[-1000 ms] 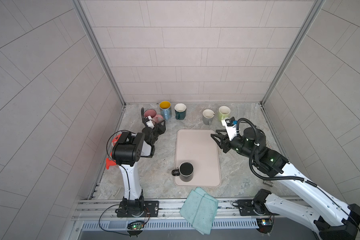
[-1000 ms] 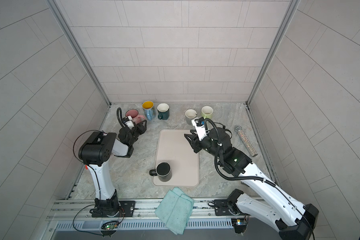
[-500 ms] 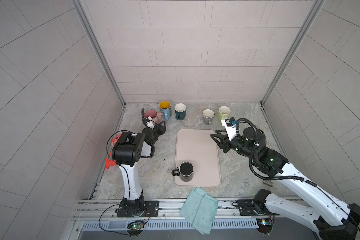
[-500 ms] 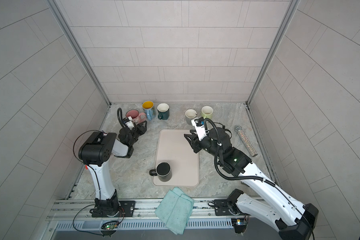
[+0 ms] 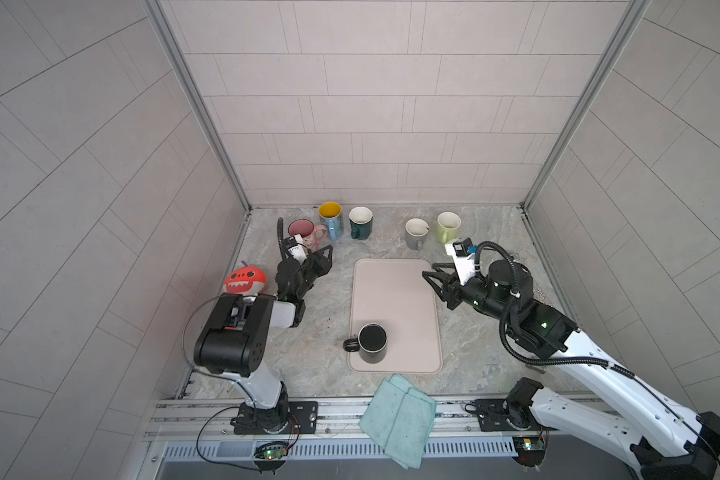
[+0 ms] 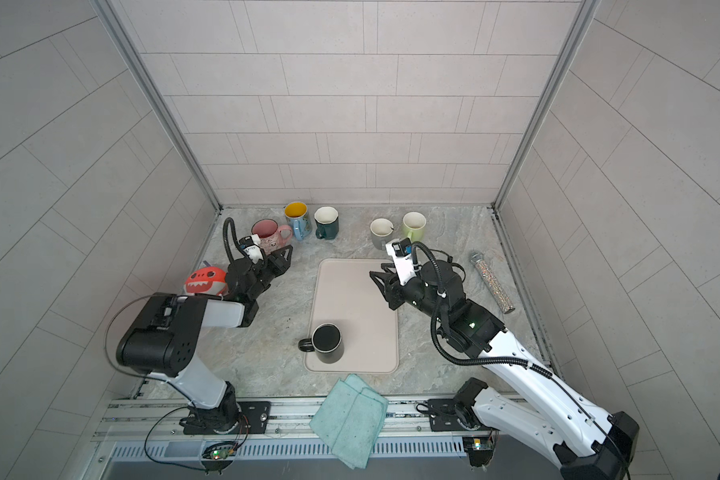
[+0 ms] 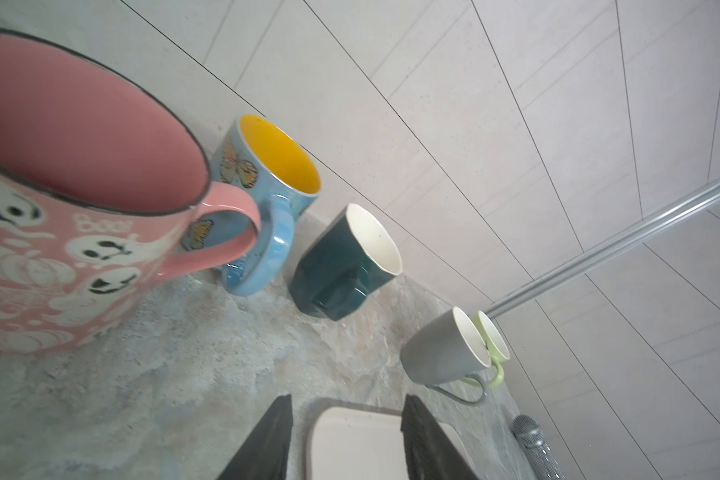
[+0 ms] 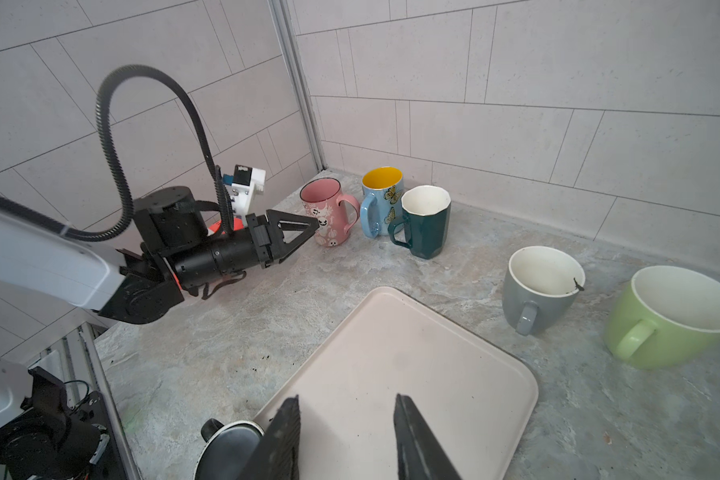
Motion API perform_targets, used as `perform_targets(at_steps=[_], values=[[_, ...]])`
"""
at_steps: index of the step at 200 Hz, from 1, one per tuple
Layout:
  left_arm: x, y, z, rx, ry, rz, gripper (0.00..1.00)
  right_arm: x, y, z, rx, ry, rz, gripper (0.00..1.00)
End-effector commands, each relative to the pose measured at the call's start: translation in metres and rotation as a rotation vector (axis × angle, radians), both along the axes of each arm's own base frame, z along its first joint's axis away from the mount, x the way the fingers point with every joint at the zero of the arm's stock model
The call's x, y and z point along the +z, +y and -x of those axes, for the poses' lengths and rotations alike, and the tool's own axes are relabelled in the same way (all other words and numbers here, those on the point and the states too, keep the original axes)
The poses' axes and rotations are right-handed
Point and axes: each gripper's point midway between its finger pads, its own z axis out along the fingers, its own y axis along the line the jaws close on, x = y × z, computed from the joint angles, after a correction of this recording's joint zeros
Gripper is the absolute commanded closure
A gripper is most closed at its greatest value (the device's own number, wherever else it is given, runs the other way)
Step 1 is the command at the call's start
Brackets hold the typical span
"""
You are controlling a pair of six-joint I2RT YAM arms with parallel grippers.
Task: Turn the mug right side up
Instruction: 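Open the left gripper and raise it off the pink mug, then move the left gripper down onto the black mug on the tray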
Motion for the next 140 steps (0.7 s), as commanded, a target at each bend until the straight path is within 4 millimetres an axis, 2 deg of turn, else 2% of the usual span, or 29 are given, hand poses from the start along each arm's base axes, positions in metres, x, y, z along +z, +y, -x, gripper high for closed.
perform_targets(at_steps=[1, 40, 76, 108, 122, 140], values=[[-0.001, -0.015, 0.025, -0.038, 0.173, -0.163, 0.54, 0.016, 0.000, 0.003, 0.005, -0.023, -0.049, 0.61], [0.030, 0.002, 0.074, -0.005, 0.483, -0.249, 0.57, 0.015, 0.005, 0.005, 0.030, 0.023, -0.061, 0.60], [0.045, 0.009, 0.124, -0.055, 0.803, -0.315, 0.57, 0.009, 0.018, 0.006, 0.074, 0.098, -0.083, 0.59], [0.040, 0.012, 0.163, -0.089, 1.124, -0.335, 0.60, 0.012, 0.021, 0.007, 0.091, 0.131, -0.081, 0.58], [0.031, 0.014, 0.175, -0.052, 1.241, -0.307, 0.60, 0.012, 0.025, 0.008, 0.109, 0.146, -0.089, 0.57], [0.018, -0.003, 0.186, -0.094, 1.330, -0.194, 0.61, 0.007, 0.032, 0.008, 0.135, 0.177, -0.097, 0.57]])
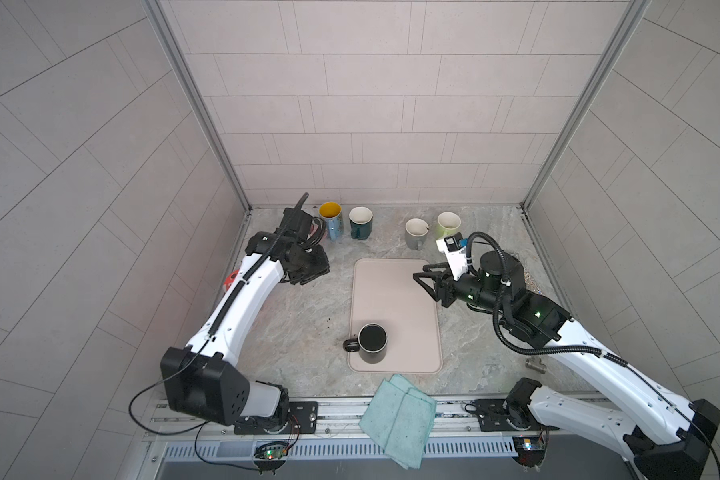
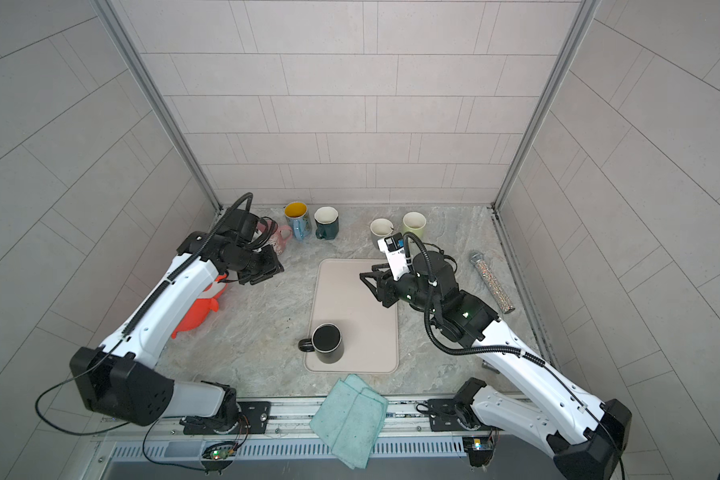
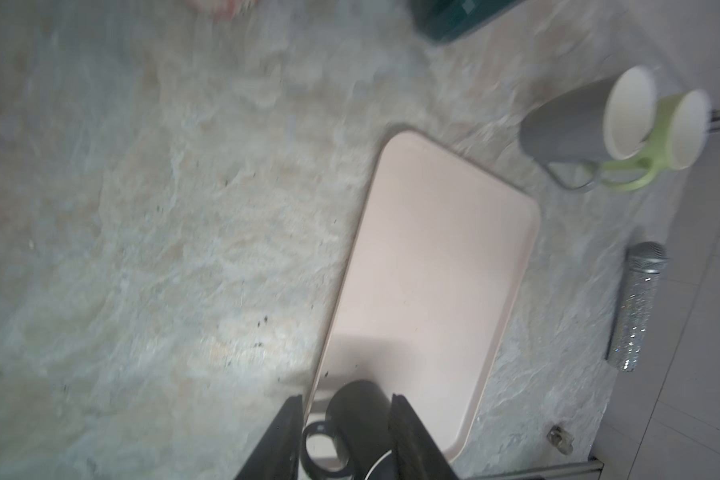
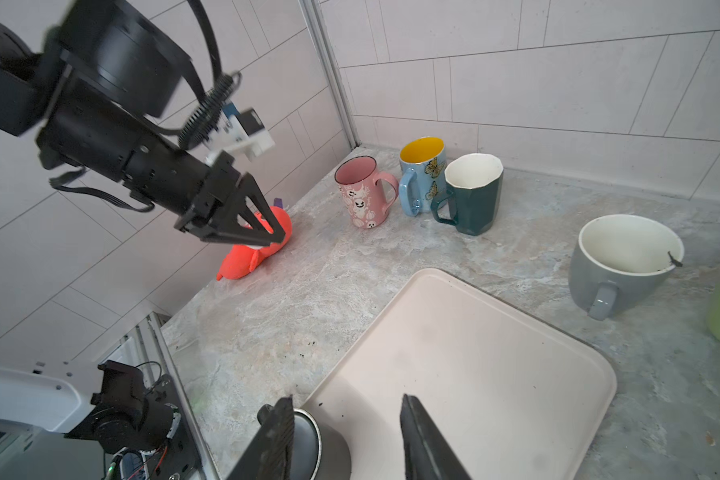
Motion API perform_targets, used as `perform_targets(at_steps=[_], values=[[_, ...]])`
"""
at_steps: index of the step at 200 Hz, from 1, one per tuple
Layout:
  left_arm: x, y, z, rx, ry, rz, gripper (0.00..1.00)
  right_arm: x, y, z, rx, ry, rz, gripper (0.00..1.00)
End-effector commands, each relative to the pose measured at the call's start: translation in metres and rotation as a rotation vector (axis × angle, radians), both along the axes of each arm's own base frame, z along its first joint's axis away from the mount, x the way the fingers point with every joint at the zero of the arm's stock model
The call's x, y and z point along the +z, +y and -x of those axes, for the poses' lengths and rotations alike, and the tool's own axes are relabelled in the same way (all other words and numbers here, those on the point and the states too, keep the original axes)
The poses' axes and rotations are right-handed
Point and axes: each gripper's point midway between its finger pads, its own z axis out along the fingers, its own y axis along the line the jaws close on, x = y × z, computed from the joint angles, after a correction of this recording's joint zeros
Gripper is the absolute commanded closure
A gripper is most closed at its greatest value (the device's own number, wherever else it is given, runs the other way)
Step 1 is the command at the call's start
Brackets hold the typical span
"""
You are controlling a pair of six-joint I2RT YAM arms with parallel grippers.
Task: Turn the mug right side up
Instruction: 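Move the left gripper down onto the black mug on the tray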
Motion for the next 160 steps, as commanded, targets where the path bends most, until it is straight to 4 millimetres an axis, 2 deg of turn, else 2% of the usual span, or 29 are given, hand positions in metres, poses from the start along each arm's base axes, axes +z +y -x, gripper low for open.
perform_targets(at_steps=[1, 22, 32, 82, 116, 160], values=[[-0.022, -0.005, 0.060, 0.057, 0.314, 0.063, 0.61, 0.003, 0.008, 0.004, 0.043, 0.040, -0.031, 0.57], [-0.035, -0.036, 0.070, 0.165, 0.406, 0.285, 0.61, -0.002, 0.014, 0.004, 0.067, 0.068, -0.035, 0.57], [-0.038, -0.043, 0.076, 0.205, 0.440, 0.360, 0.61, -0.005, 0.016, 0.005, 0.080, 0.078, -0.035, 0.57], [-0.040, -0.027, 0.117, 0.384, 0.550, 0.315, 0.58, -0.014, 0.016, 0.008, 0.088, 0.105, -0.039, 0.57], [-0.047, -0.037, 0.120, 0.507, 0.605, 0.407, 0.57, -0.020, 0.014, 0.010, 0.081, 0.113, -0.056, 0.57], [-0.051, -0.036, 0.124, 0.596, 0.629, 0.392, 0.53, -0.022, 0.010, 0.014, 0.071, 0.109, -0.058, 0.57]])
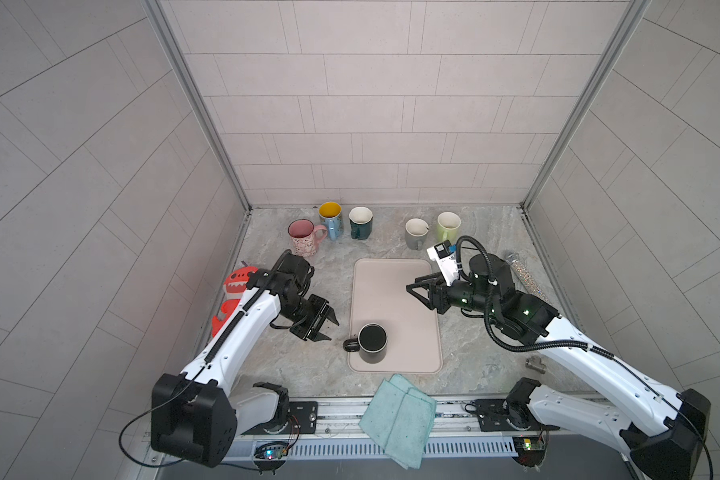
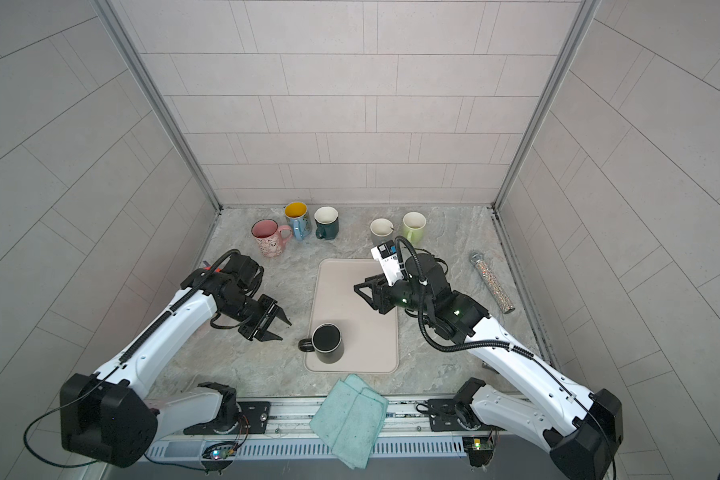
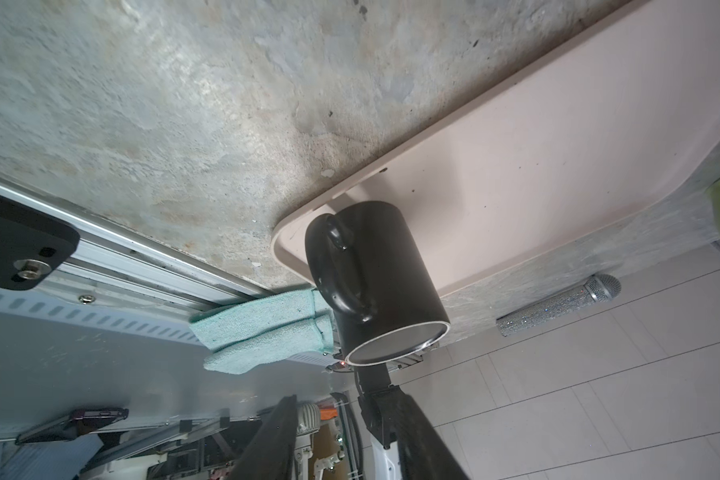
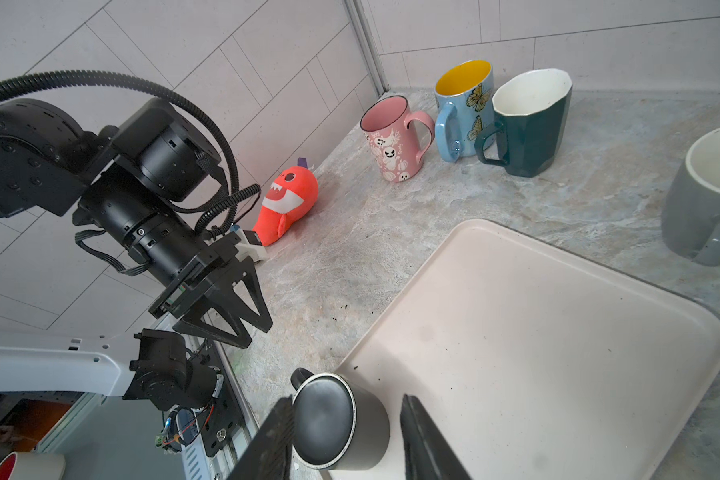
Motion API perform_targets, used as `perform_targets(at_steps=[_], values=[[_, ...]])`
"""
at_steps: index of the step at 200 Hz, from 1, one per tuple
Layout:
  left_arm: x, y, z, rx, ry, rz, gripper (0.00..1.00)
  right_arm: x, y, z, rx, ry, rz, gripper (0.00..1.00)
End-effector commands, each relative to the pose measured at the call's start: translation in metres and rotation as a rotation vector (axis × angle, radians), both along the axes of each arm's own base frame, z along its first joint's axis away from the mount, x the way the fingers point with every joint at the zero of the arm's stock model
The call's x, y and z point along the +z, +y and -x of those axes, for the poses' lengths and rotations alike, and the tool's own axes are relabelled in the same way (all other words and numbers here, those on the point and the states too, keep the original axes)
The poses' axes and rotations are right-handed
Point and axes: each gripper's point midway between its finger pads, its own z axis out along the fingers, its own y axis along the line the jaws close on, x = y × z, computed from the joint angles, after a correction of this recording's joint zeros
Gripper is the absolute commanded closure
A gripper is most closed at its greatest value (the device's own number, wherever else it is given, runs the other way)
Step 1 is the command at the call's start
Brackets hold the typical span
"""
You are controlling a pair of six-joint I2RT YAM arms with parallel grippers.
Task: Turn the mug right side up
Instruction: 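Move the left gripper down onto the black mug on the tray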
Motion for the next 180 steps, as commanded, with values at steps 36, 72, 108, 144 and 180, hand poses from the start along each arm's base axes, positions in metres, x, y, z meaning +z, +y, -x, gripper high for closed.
perform_targets(at_steps=[36, 72, 108, 144, 180], values=[[-0.013, -0.010, 0.002, 0.105, 0.098, -0.001, 0.52, 0.009, -0.007, 0.003, -0.025, -0.024, -0.041, 0.57], [-0.028, -0.023, 0.002, 0.095, 0.141, 0.005, 0.51, 0.007, -0.009, 0.005, -0.030, -0.022, -0.040, 0.56], [-0.044, -0.022, 0.010, 0.101, 0.196, -0.026, 0.50, 0.006, -0.010, 0.005, -0.036, -0.017, -0.042, 0.56], [-0.058, -0.031, -0.001, 0.163, 0.193, -0.016, 0.50, 0.005, -0.013, 0.006, -0.045, -0.019, -0.037, 0.56], [-0.062, -0.035, -0.005, 0.161, 0.210, -0.027, 0.50, 0.002, -0.016, 0.007, -0.055, -0.017, -0.036, 0.56]])
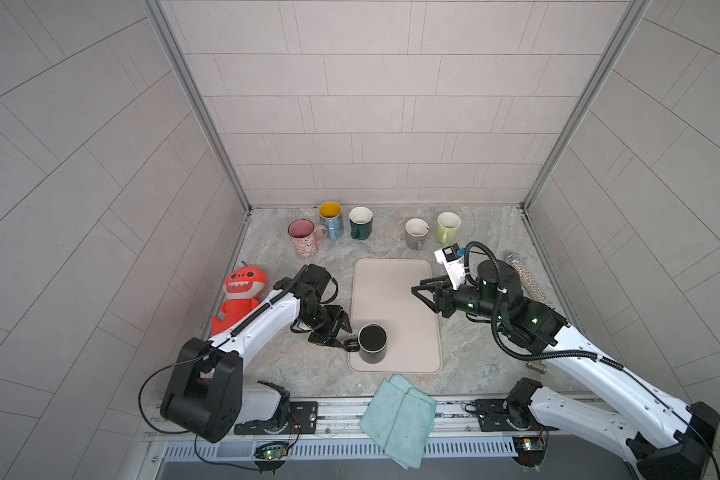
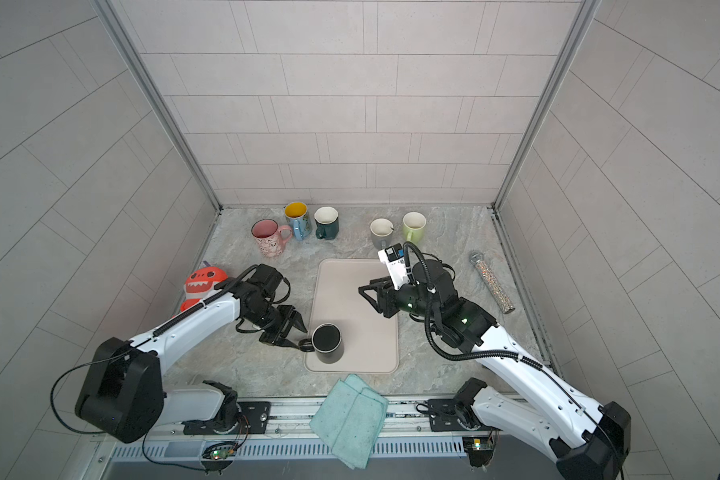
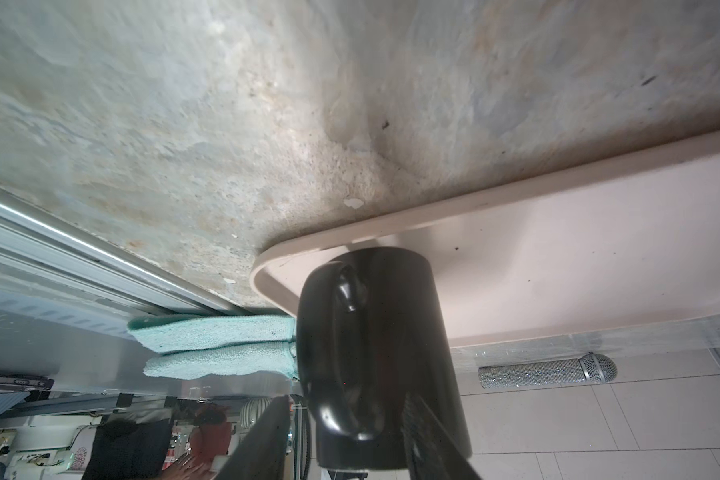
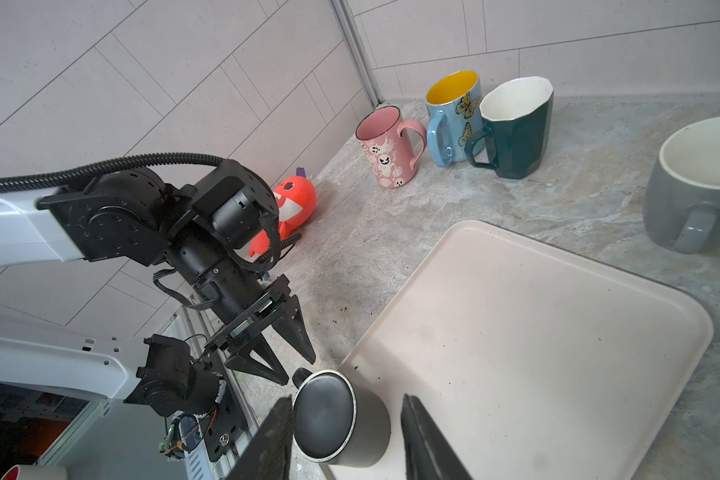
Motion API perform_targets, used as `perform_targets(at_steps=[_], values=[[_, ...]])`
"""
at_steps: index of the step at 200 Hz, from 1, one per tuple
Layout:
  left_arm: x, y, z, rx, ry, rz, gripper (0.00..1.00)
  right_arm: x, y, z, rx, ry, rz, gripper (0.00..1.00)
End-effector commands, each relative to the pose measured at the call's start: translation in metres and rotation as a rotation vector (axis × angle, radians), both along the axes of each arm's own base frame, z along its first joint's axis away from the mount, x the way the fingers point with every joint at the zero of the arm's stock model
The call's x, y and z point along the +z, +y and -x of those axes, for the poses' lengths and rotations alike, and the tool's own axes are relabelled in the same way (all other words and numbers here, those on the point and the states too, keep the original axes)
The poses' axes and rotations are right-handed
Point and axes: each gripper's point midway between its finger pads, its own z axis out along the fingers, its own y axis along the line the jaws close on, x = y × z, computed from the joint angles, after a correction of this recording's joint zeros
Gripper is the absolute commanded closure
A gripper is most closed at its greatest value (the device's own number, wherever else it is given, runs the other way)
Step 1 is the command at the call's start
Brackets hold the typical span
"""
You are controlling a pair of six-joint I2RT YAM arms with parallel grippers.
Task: Turn the mug right side up
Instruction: 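Move the left gripper down onto the black mug on the tray, then close the left gripper on the black mug and lift it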
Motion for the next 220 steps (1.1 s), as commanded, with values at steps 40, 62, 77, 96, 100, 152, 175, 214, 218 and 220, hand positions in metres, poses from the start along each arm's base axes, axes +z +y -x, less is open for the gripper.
perform_targets(at_steps=[40, 62, 77, 96, 100, 152, 175, 214, 218, 220], values=[[-0.008, -0.011, -0.002, 0.012, 0.039, -0.009, 0.50, 0.000, -0.008, -0.001, -0.031, -0.009, -0.009, 0.56], [-0.009, -0.016, -0.001, 0.008, 0.038, -0.002, 0.50, 0.000, -0.009, -0.002, -0.036, -0.009, -0.007, 0.56], [-0.010, -0.018, -0.002, 0.002, 0.037, 0.000, 0.51, 0.000, -0.009, -0.001, -0.033, -0.008, -0.008, 0.56], [-0.013, -0.020, 0.001, -0.011, 0.048, -0.003, 0.52, -0.001, -0.009, -0.001, -0.035, -0.006, -0.009, 0.56], [-0.013, -0.020, 0.002, -0.013, 0.052, -0.004, 0.52, -0.001, -0.010, -0.001, -0.036, -0.006, -0.008, 0.56], [-0.021, -0.026, 0.004, -0.018, 0.056, 0.009, 0.64, -0.003, -0.015, -0.001, -0.055, -0.006, -0.013, 0.56], [-0.022, -0.028, 0.004, -0.027, 0.059, 0.015, 0.75, -0.004, -0.017, -0.001, -0.064, -0.004, -0.013, 0.56], [-0.025, -0.032, 0.004, -0.038, 0.057, 0.030, 0.99, -0.005, -0.018, -0.002, -0.069, -0.001, -0.011, 0.56], [-0.025, -0.032, 0.004, -0.040, 0.056, 0.032, 1.00, -0.006, -0.018, -0.002, -0.070, 0.000, -0.010, 0.56], [-0.026, -0.032, 0.004, -0.041, 0.056, 0.033, 1.00, -0.006, -0.018, -0.002, -0.071, -0.001, -0.010, 0.56]])
